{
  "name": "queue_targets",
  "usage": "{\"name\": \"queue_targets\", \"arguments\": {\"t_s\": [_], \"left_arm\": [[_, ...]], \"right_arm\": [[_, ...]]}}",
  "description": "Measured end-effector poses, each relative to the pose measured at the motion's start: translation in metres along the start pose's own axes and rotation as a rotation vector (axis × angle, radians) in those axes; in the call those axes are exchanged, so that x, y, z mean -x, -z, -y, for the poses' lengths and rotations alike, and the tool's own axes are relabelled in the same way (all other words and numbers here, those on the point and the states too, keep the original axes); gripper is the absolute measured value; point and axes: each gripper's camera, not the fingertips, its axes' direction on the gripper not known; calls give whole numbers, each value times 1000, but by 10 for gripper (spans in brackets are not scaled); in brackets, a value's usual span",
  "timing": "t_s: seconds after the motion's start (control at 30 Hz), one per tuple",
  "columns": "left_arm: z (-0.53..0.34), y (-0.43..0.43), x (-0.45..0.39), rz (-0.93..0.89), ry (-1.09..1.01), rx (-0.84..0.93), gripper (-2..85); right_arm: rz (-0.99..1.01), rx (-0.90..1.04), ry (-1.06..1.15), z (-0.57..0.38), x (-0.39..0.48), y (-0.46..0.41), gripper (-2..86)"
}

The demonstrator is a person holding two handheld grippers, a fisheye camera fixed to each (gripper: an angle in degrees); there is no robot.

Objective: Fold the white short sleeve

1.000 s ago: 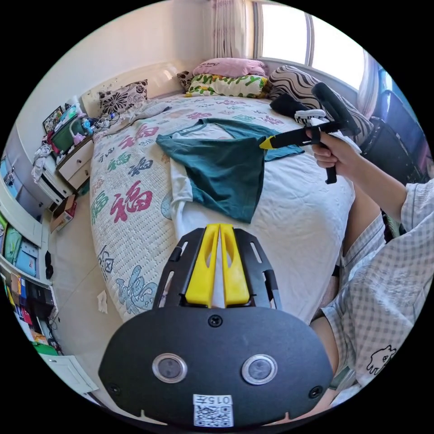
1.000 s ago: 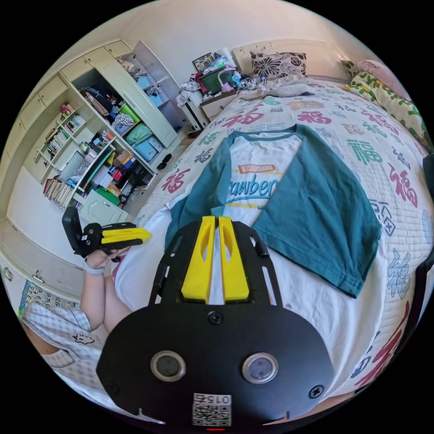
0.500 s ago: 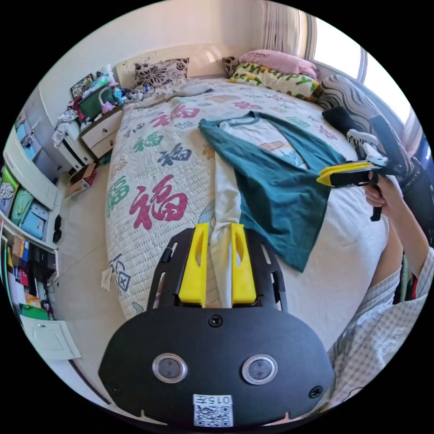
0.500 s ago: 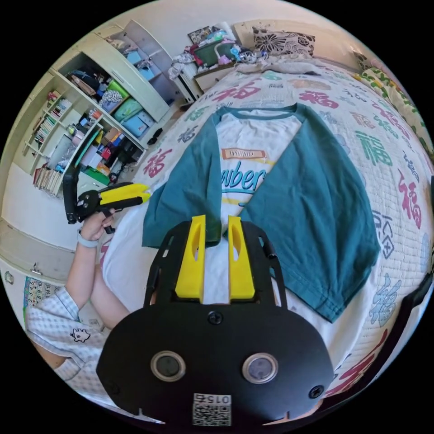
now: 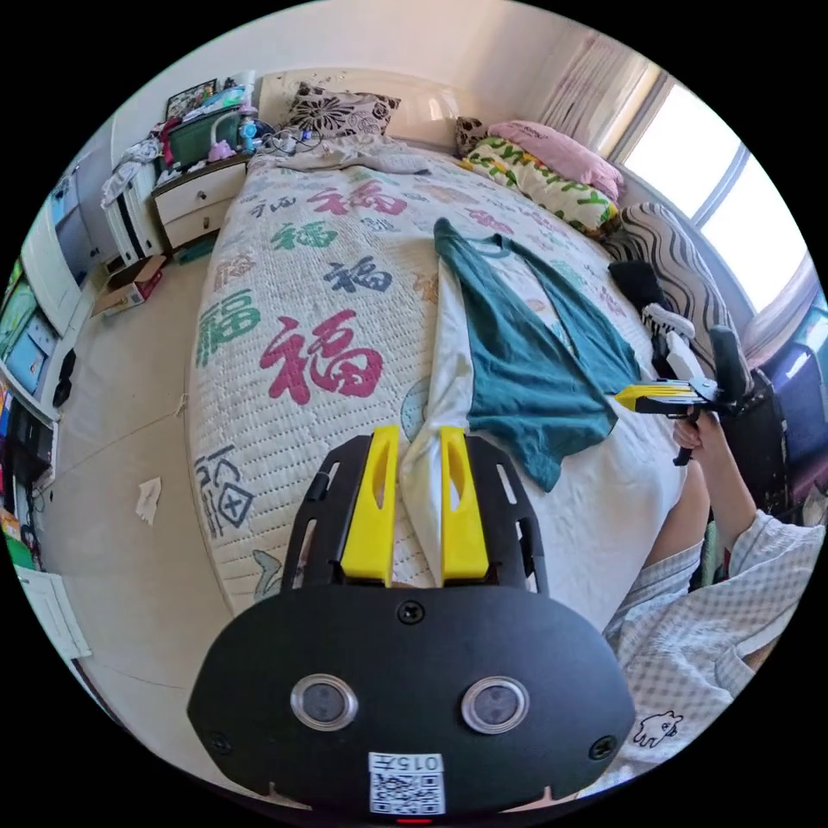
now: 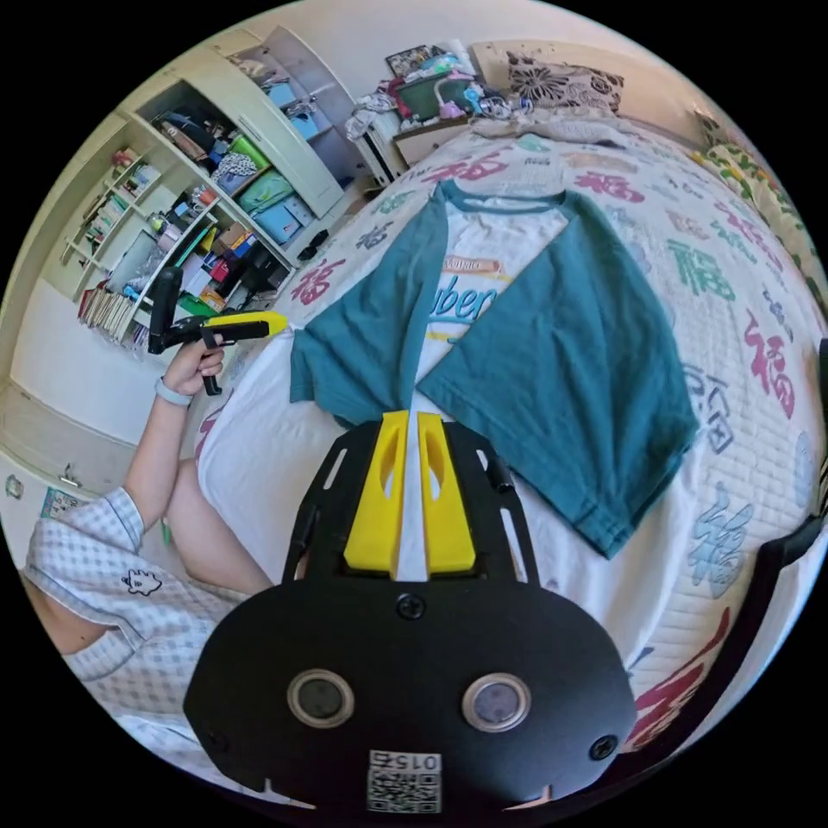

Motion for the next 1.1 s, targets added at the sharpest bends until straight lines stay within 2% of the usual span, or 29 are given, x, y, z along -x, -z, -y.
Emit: {"name": "queue_targets", "arguments": {"t_s": [0.13,0.23,0.3,0.4,0.57,0.67,0.87,1.1], "left_arm": [[43,19,9,-32,34,-124,84],[92,-2,-7,-32,-1,-135,83],[120,-24,-17,9,-15,-122,80],[156,-67,-19,-4,-2,-51,77],[194,-106,-15,-36,16,-90,70],[213,-131,-17,-98,-17,-34,67],[225,-135,-18,-58,-67,-111,66],[246,-158,-4,-97,-11,-33,71]], "right_arm": [[-109,-109,-11,28,-40,40,61],[-43,-127,-21,58,-56,46,64],[-23,-100,32,76,-47,34,67],[-36,45,87,97,-34,-8,86],[55,128,101,90,-41,-45,40],[89,108,99,79,-50,-38,-1],[141,50,58,54,-73,-19,-5],[147,90,77,56,-75,-27,-1]]}}
